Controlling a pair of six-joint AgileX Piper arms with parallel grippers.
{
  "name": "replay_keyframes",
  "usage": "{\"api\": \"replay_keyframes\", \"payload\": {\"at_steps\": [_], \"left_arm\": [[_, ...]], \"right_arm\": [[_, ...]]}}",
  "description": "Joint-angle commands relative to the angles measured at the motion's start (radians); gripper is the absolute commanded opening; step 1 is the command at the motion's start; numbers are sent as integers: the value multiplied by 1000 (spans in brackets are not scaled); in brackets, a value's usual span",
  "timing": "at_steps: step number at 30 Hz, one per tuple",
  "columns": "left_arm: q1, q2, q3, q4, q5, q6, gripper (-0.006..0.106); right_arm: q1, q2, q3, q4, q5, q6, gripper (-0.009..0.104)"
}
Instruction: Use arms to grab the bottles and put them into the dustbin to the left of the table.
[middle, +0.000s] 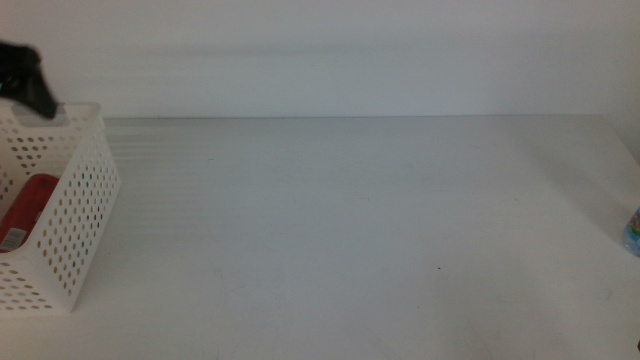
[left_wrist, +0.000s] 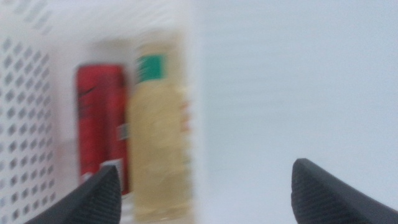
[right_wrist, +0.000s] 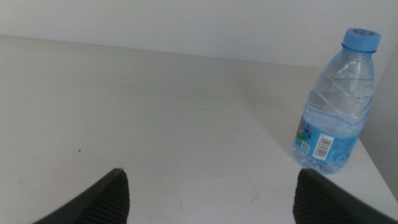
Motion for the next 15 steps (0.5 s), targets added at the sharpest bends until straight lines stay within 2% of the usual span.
{"api": "replay_keyframes", "payload": {"at_steps": [1, 8, 15], "left_arm": [[-52, -107, -3, -60, -39, 28, 90], [-272, -379, 279, -65, -355, 40, 90], [-461, -661, 610, -69, -567, 38, 90]], "right_arm": [[-5, -27, -8, -6, -73, -13, 77], [-5, -27, -8, -6, -73, -13, 77], [-5, -27, -8, -6, -73, -13, 77]]}}
